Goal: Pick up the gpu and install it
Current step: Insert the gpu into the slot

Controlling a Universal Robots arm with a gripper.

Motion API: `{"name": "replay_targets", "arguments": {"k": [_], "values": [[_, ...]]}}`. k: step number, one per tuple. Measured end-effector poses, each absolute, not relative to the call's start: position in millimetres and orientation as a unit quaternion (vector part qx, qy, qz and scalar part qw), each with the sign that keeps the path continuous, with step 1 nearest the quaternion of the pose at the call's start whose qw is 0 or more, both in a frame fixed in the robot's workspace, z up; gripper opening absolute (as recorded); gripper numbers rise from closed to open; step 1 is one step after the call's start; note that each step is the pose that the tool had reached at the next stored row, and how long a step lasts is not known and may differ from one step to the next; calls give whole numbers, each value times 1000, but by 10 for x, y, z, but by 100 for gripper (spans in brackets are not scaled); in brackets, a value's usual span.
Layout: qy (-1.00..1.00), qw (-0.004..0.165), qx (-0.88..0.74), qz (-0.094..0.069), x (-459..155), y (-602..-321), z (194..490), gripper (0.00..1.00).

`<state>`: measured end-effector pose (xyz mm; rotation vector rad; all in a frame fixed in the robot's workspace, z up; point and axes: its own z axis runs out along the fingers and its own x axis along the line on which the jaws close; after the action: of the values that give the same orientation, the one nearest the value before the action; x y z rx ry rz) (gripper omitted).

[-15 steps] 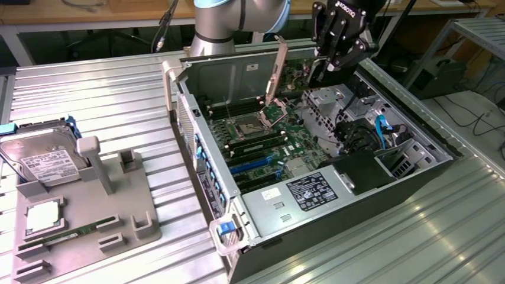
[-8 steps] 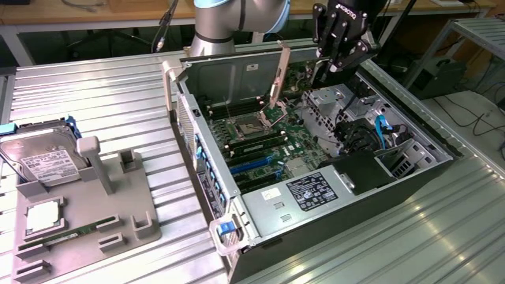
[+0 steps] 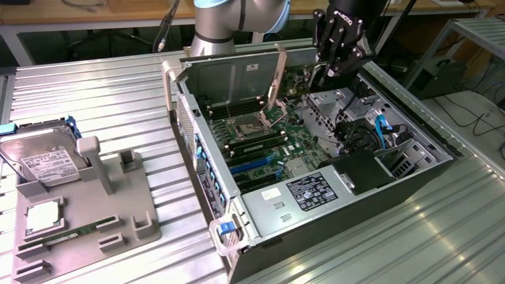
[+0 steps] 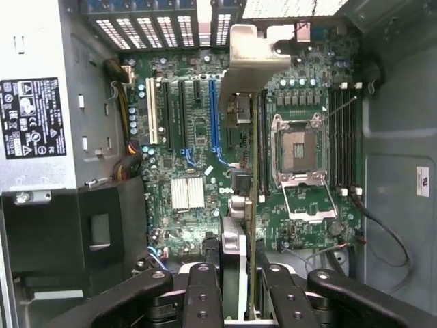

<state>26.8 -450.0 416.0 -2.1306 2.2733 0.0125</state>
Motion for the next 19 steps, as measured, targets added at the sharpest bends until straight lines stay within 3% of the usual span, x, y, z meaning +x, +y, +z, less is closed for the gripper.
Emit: {"name": "replay_targets", "arguments": {"k": [19], "values": [[707,6,-707,8,197,-4493,3988,28]]}}
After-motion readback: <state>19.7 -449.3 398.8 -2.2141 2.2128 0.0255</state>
